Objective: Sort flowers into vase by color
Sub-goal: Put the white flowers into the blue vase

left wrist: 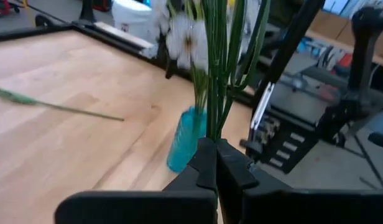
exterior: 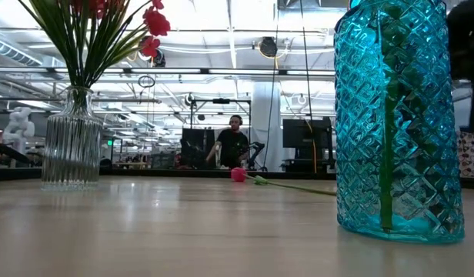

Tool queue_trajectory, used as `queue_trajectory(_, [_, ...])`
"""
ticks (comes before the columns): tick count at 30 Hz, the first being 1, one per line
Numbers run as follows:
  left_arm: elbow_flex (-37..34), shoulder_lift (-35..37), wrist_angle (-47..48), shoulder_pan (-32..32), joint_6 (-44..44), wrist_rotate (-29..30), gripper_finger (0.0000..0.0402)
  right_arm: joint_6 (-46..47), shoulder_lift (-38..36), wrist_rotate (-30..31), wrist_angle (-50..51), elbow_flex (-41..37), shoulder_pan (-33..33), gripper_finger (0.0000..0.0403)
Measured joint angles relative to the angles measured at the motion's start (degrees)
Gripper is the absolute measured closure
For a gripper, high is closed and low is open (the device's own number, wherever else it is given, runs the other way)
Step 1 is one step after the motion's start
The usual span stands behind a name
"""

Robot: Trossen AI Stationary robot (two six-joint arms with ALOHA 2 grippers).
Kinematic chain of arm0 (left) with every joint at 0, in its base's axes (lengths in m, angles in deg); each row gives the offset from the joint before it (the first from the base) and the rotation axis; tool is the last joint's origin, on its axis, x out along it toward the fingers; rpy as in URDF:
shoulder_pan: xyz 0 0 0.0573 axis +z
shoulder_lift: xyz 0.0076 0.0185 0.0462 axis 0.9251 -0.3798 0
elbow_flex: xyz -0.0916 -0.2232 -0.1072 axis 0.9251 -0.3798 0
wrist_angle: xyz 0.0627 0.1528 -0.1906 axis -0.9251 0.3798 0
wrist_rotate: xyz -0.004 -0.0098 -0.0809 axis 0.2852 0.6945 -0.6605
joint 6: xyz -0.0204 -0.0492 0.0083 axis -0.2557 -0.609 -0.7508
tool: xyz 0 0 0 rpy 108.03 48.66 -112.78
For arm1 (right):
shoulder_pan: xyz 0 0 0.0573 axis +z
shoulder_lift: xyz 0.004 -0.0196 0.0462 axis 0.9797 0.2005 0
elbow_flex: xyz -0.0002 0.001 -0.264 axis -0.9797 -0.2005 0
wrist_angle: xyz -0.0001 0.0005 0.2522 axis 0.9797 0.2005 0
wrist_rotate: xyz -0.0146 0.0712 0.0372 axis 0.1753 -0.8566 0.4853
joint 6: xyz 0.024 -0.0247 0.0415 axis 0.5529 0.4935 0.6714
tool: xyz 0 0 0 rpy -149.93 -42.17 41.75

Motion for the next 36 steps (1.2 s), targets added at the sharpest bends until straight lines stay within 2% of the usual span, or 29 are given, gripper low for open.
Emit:
queue_trajectory(3, [0.0,2.36,-2.05,0.15,3.6,1.43,0.0401,-1.79,-1.06,0.02,7.01,4.35,1.65,0.0403])
queue_trajectory(6, [0.02,4.53,-7.07,1.26,11.61,2.25,0.0401,-3.61,-2.26,2.69,18.85,12.04,3.34,0.0403])
queue_trajectory(10, [0.02,6.56,-16.26,3.42,26.68,2.33,0.0401,-7.63,-2.85,11.63,33.2,25.46,5.52,0.0403])
queue_trajectory(14, [0.09,8.18,-24.0,5.53,38.73,1.82,0.0401,-18.43,-2.7,22.24,36.31,37.93,6.29,0.0403])
queue_trajectory(17, [0.11,9.12,-27.27,7.3,43.88,-0.01,0.0401,-31.42,-1.56,29.77,31.14,45.66,6.22,0.0403])
queue_trajectory(20, [0.11,9.43,-29.34,9.15,47.15,-1.17,0.0401,-47.37,0.99,34.17,19.87,51.06,5.65,0.0403])
queue_trajectory(23, [0.11,9.43,-29.97,11.4,49.22,-4.08,0.0401,-64.1,4.89,34.11,4.77,53.86,4.47,0.0403])
queue_trajectory(26, [0.55,9.43,-29.93,13.53,48.82,-7.84,0.0401,-75.55,9.44,31.93,-7.41,55.41,3.24,0.0403])
queue_trajectory(31, [2.16,9.43,-31.38,15.93,48.88,-12.9,0.0401,-83.01,16.48,27.4,-17.35,57.42,0.81,0.0403])
queue_trajectory(36, [3.21,9.43,-31.31,16.72,50.28,-13.79,0.0401,-80.88,23.96,23.59,-17.37,60.1,-3.13,0.0397])
